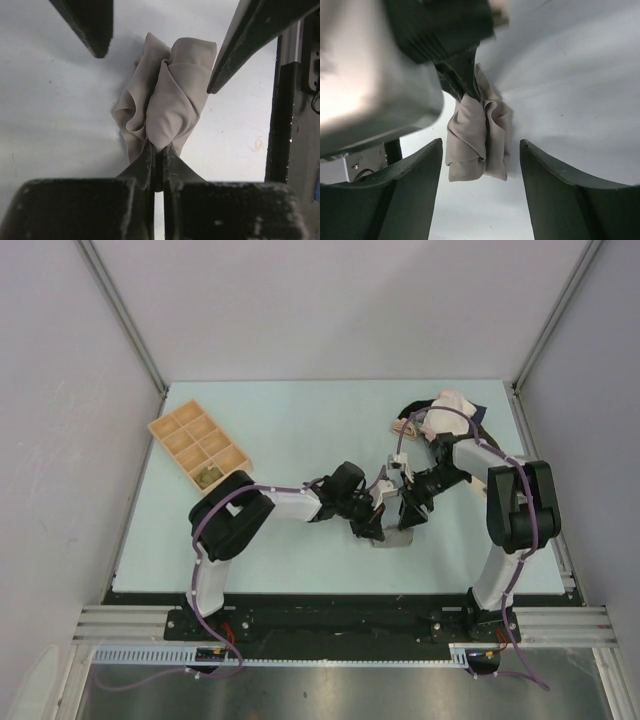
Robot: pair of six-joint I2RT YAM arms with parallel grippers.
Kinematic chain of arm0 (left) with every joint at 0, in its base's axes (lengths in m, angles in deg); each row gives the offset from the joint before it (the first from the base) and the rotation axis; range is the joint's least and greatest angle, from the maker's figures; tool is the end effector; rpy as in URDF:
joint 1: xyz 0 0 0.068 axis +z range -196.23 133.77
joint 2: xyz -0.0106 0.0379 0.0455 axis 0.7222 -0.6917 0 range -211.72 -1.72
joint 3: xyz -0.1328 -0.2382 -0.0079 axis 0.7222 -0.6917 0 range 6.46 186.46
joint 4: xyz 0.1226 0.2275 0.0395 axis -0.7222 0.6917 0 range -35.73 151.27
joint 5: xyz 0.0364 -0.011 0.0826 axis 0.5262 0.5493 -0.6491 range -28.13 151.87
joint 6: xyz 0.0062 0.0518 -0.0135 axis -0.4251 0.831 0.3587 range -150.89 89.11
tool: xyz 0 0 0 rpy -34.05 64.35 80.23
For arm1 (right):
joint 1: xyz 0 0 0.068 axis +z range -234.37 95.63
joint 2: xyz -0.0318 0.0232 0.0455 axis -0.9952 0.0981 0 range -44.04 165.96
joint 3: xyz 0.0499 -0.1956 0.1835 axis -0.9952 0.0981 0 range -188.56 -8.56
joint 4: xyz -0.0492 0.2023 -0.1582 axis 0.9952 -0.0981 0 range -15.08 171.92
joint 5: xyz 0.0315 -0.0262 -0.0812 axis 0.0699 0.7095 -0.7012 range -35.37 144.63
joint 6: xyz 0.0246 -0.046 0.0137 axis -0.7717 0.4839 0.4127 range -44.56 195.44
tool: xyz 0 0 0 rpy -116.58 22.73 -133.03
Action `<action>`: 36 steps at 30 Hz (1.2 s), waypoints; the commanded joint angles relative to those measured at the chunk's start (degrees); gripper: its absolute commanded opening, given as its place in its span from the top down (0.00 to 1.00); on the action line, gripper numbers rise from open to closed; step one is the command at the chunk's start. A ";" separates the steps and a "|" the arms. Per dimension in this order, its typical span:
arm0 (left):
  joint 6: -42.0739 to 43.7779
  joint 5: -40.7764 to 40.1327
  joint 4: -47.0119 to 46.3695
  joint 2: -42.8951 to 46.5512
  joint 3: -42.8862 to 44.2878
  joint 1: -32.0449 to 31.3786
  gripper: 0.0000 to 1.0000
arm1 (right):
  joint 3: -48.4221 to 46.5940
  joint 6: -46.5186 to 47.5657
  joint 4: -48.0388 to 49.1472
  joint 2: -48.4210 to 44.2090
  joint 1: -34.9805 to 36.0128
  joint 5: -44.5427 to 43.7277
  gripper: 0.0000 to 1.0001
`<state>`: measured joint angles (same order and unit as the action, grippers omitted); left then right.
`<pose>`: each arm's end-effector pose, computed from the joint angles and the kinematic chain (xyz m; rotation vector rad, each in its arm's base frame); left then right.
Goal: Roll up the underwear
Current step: Roll the underwear to the center of the board.
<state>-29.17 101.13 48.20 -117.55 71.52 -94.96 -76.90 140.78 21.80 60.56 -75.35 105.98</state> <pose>0.2526 -0.3220 0.1279 1.3561 2.0343 -1.1936 0.3007 0.0759 0.1768 -1.4989 2.0901 1.1574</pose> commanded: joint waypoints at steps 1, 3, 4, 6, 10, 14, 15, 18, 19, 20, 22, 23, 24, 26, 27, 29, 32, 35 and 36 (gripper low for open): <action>-1.27 -1.82 9.41 -1.42 -1.51 0.30 0.99 | 0.48 -1.97 -2.28 2.80 0.39 0.86 0.32; -1.36 -1.91 9.32 -1.24 -1.51 0.30 0.99 | 0.57 -1.89 -2.89 4.29 0.39 0.85 0.30; -1.36 -2.35 9.14 -0.98 -1.51 0.30 0.99 | 0.66 -1.80 -3.42 4.74 0.39 0.85 0.30; -1.36 -2.53 8.62 -0.80 -1.51 0.30 0.99 | 1.18 -2.58 -3.08 5.96 0.39 0.42 0.30; -3.12 -2.70 7.82 -0.10 -1.86 0.30 0.98 | 2.59 -8.03 2.27 6.23 0.39 -3.96 0.32; -4.08 -3.32 6.42 1.22 -2.30 0.21 0.93 | 3.30 -11.20 3.96 6.85 0.30 -5.56 0.37; -4.26 -3.49 6.24 1.57 -2.56 0.21 0.91 | 3.38 -11.11 3.35 7.02 0.47 -5.56 0.40; -5.40 -4.72 3.35 3.06 -3.35 0.21 0.83 | 3.82 -9.27 1.77 7.64 0.39 -5.04 0.51; -5.58 -5.25 2.82 3.59 -3.62 0.21 0.80 | 3.91 -9.01 1.50 7.81 0.39 -4.86 0.58; -6.28 -6.30 2.12 4.81 -4.14 0.21 0.73 | 4.00 -8.13 1.23 7.90 0.39 -4.68 0.62; -6.81 -8.32 -0.34 6.75 -5.90 0.21 0.63 | 4.00 -6.99 -0.08 8.08 0.30 -3.63 0.71; -7.34 -9.11 -2.87 7.80 -6.78 0.21 0.53 | 4.09 -6.29 -0.52 7.91 0.30 -3.19 0.73; -7.60 -10.86 -4.20 10.60 -8.96 0.21 0.47 | 4.09 -4.89 -1.48 7.82 0.39 -2.41 0.76; -8.57 -11.84 -7.97 13.25 -11.08 0.39 0.30 | 4.26 -2.86 -2.63 7.47 0.30 -1.52 0.80; -9.01 -11.67 -9.13 15.44 -12.92 0.56 0.26 | 4.44 -1.89 -2.81 7.20 0.39 -1.26 0.82; -10.85 -9.75 -12.55 16.60 -14.43 1.44 0.19 | 4.96 -0.66 -2.81 6.07 0.30 -0.82 0.83; -13.31 -5.53 -16.85 17.13 -16.62 2.76 0.01 | 6.19 0.75 -1.94 4.31 0.48 -0.38 0.84; -15.95 -3.41 -21.51 17.48 -19.52 3.64 0.00 | 7.69 1.63 -0.27 1.58 0.83 -0.38 0.85; -16.65 -3.32 -22.66 17.66 -21.18 3.82 0.00 | 8.13 1.98 0.08 0.10 0.74 -0.46 0.85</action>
<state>-41.41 94.10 34.17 -102.23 54.08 -92.17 -70.08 139.30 21.17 65.98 -75.09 104.65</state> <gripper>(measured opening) 0.996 0.184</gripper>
